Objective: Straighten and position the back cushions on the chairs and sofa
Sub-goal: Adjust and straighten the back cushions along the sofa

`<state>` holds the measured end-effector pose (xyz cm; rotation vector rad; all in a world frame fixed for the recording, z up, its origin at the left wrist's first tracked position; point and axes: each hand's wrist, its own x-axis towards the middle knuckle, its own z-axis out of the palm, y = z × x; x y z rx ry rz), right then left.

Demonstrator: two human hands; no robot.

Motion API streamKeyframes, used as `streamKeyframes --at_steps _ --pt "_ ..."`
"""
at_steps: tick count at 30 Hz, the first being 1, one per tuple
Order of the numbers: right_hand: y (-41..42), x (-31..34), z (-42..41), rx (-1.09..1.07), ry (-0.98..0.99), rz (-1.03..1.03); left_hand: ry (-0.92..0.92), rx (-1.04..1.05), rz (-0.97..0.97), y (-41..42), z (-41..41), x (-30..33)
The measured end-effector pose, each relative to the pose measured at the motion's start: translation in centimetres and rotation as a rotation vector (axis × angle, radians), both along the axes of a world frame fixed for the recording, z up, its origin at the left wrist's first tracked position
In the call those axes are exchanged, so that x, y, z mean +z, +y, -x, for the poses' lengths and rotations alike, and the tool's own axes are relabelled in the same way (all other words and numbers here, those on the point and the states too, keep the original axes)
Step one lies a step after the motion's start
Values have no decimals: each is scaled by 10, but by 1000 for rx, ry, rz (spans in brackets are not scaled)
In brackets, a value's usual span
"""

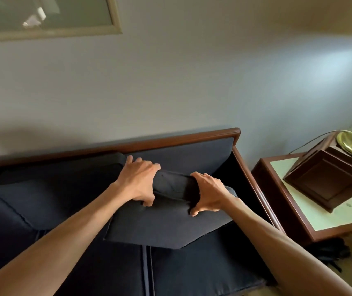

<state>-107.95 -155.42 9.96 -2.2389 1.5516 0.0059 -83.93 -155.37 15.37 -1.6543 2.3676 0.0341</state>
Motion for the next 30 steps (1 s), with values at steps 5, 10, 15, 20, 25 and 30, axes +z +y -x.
streamKeyframes --at_steps 5,10,15,20,25,30 --pt "23 -38 18 -113 9 -187 106 -127 -77 7 28 -18" --pt "25 -54 32 -117 -2 -220 661 -39 -117 17 -2 -51" --pt "10 -31 19 -44 -28 -197 860 193 -287 26 -31 -85" --pt "0 7 -12 75 -217 -126 760 255 -246 31 -17 -113" --pt "6 26 4 142 429 -79 551 218 -242 36 1 -144" --pt "20 -3 33 165 609 -47 584 112 -173 32 55 -156"
